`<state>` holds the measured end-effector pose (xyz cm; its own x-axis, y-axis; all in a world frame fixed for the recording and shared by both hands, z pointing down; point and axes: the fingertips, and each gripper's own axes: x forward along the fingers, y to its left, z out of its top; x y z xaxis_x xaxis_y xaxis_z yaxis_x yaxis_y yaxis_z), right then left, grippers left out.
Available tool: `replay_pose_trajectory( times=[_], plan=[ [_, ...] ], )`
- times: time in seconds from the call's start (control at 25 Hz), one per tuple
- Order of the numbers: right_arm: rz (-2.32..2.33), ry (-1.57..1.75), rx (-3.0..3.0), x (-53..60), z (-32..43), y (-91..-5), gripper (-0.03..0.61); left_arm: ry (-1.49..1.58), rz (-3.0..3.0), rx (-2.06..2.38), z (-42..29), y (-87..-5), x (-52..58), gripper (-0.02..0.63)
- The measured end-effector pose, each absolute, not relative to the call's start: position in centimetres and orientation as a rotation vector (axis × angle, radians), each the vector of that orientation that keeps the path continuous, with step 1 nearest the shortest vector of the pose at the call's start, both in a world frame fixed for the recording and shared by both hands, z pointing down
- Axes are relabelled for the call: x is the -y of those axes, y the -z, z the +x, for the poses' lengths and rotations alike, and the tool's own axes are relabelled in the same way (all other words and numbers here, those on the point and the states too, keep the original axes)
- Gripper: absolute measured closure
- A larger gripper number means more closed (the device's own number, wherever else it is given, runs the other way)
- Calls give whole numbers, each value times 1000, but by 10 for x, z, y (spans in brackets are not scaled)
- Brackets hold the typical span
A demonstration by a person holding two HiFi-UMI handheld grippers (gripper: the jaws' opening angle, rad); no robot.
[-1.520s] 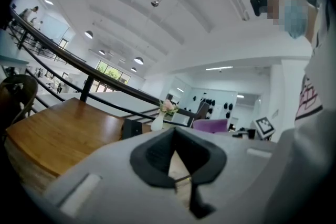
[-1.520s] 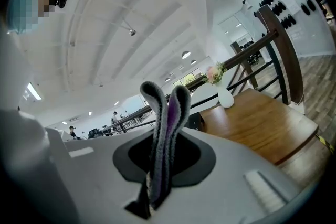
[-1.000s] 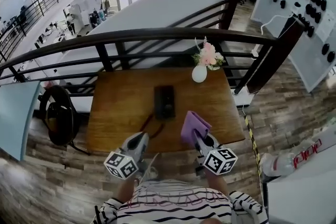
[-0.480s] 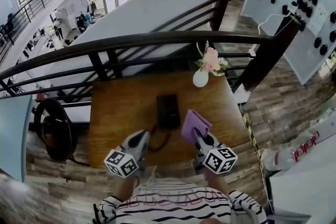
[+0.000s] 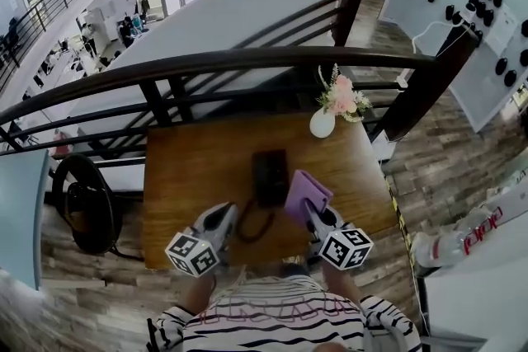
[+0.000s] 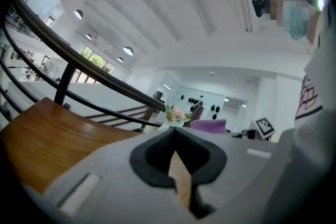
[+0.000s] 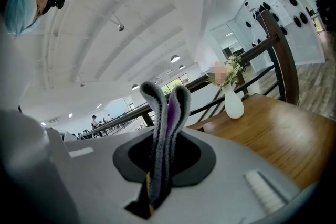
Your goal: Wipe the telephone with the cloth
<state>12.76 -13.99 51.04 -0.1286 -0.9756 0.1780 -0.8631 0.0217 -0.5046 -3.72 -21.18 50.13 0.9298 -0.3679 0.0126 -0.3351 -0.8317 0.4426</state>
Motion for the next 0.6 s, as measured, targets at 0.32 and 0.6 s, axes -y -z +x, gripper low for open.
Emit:
replay_pose_trajectory(
  times=[0.32,0.6],
  plan=[
    [-1841,793,-2198,184,145,-514,540,139,2605,622,-24,-497,229,612],
    [-1737,836,-2313,227,144,-527,540,160,2562,738,-23,-506,243,611]
  ],
)
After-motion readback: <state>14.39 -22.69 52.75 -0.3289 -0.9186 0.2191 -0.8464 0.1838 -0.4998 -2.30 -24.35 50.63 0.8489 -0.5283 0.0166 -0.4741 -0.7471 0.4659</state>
